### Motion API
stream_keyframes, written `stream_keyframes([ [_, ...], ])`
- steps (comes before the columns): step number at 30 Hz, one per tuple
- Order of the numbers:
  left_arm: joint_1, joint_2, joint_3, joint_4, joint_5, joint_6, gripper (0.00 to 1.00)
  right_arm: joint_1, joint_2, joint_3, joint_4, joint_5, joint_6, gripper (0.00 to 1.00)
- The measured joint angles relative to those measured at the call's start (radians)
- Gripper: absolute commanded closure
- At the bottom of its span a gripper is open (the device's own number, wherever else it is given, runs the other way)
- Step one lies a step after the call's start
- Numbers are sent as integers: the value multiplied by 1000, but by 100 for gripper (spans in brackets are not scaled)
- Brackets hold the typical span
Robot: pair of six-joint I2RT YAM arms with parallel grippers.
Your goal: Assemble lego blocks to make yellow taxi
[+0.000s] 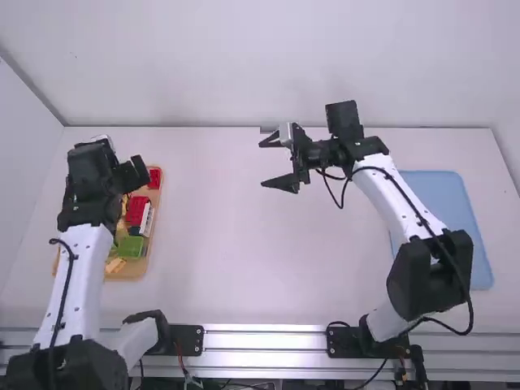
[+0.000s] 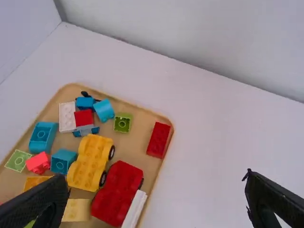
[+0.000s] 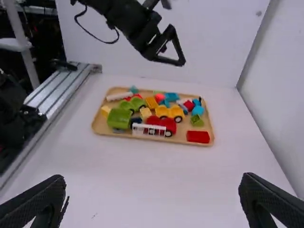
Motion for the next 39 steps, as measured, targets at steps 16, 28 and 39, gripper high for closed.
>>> stream_keyframes([
  [16, 135, 120, 69, -108, 132, 14, 1, 91, 12, 16, 121, 261, 254, 2],
  [28, 160, 455, 460, -375, 81, 87, 1, 83, 12, 17, 77, 318, 255, 2],
  [39, 229, 639, 618, -431, 57, 98, 1, 86, 12, 17, 79, 353, 258, 2],
])
